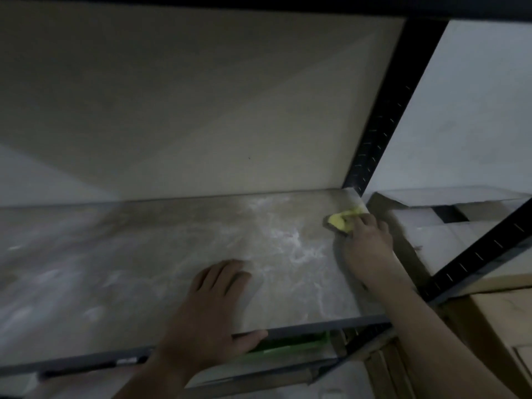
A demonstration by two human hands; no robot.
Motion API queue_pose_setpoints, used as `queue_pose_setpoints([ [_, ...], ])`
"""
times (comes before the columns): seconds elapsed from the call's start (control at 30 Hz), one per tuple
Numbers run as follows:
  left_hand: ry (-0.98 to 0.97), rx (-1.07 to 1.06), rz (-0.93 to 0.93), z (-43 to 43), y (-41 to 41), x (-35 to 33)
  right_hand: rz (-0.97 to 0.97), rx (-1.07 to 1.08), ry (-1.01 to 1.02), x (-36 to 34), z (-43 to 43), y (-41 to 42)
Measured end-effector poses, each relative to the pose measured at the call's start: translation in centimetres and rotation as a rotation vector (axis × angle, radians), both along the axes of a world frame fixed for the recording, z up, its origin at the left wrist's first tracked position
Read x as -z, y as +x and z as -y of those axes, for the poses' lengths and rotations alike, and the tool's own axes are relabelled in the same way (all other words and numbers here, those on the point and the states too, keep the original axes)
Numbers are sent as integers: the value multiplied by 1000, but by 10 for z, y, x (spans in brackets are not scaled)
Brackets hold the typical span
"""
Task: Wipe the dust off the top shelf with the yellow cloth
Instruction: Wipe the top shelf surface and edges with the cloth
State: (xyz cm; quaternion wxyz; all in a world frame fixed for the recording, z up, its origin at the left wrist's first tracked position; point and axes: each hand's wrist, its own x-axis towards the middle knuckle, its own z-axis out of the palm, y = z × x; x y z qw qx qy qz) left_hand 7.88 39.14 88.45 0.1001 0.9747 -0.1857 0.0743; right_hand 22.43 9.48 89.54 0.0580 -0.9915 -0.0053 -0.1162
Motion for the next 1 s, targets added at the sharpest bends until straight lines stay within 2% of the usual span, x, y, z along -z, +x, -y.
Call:
queue_pose_setpoints([
  [0.1,16,-4,-17,0,1,0,-35,-183,67,-3,-33,-29],
  [0.2,21,1,-31,0,1,-1,-86,-370,276,-7,-65,-53],
  [0.27,18,9,-36,0,0,-1,-104,-337,497,-25,-58,-49],
  [0.33,29,9,-33,0,-1,-1,-85,-187,606,-34,-28,-29],
  [0.43,35,6,-41,0,-1,0,64,57,440,-24,16,-1],
  [0.53,18,2,-38,-1,0,1,-55,156,203,-5,15,-8],
  [0.63,23,7,-34,-1,0,1,-58,29,246,-9,-12,-37],
  [0.8,14,-9,-44,-1,-1,1,-100,-314,331,-15,-57,-79],
  [0.9,2,-2,-34,-1,-2,1,-147,-210,524,-38,-35,-67],
  [0.93,0,-2,-24,-1,-2,1,-118,-131,489,-41,-23,-60],
  [1.0,0,0,-16,-1,-2,1,-46,23,258,-38,-6,-53],
])
